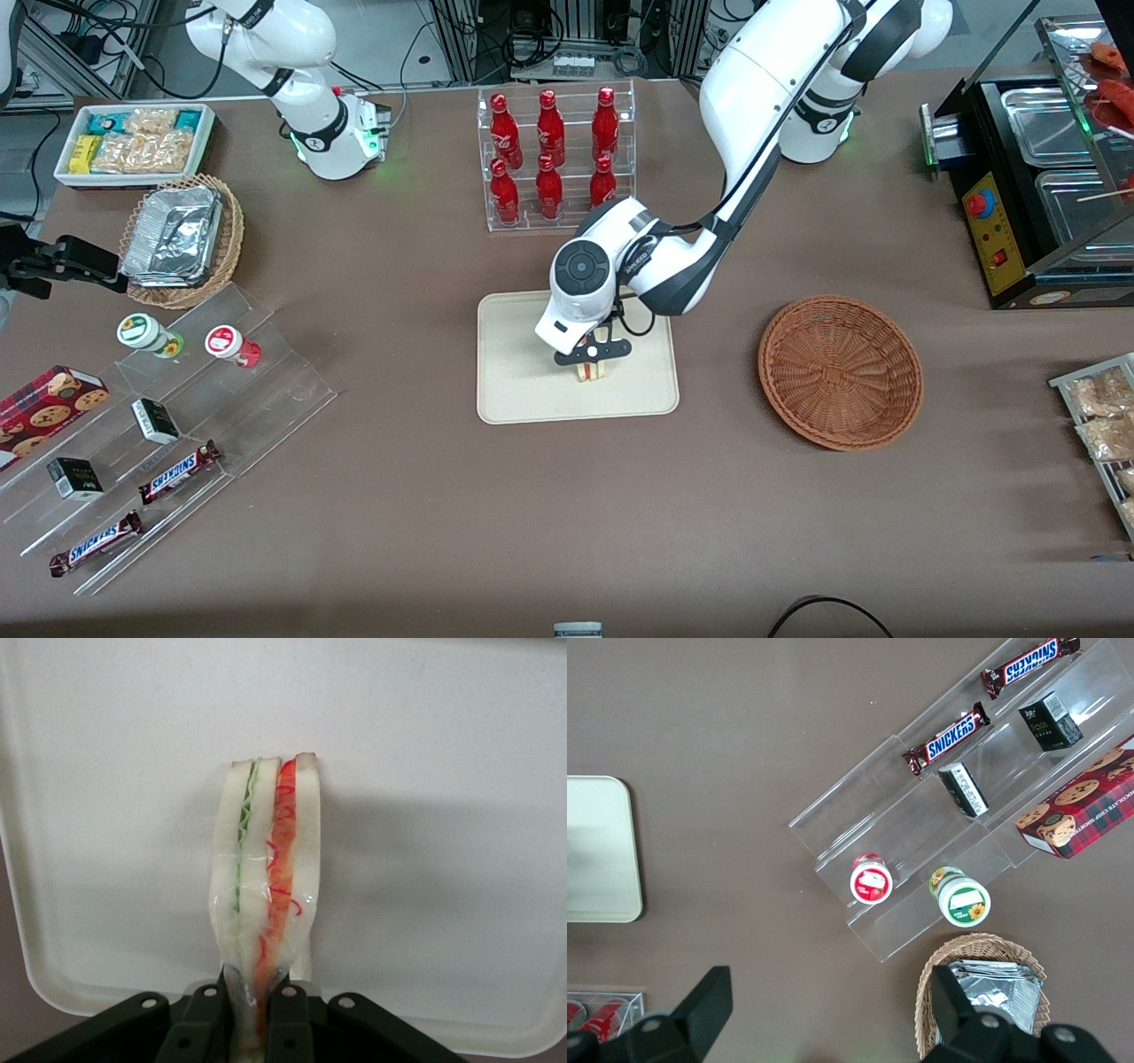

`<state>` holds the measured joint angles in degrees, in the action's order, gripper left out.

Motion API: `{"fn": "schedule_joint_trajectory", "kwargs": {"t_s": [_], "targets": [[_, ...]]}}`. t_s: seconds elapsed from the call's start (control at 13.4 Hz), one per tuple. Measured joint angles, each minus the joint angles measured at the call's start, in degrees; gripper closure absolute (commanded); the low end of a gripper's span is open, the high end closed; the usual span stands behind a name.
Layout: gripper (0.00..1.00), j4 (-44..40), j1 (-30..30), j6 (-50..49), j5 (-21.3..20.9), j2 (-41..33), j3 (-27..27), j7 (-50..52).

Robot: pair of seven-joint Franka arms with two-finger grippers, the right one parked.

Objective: Place sandwich from basket to tray

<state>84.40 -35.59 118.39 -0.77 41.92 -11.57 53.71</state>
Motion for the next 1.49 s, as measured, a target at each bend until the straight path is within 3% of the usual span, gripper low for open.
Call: {"fn": "schedule_joint_trajectory", "kwargs": {"t_s": [0.07,0.15,0.22,0.67,1.04,1.49], "targets": [[0.95,0.0,0.0,0.1,-0.2,0.2,0.0,0.3],[0.38,0.0,0.0,0.1,-0.6,0.3,0.0,0.9],[0.0,-0.1,0.0,0.1,-1.1,0.4,0.0,1.6],[0.0,-2.3,0.0,-0.6,-1.5,0.4,0.0,2.5],[0.0,-12.2,0.5,-16.5,-1.5,-2.3,0.0,1.9],[0.0,-14.7,5.5,-25.7,-1.3,-6.1,0.9,-16.6]]}}
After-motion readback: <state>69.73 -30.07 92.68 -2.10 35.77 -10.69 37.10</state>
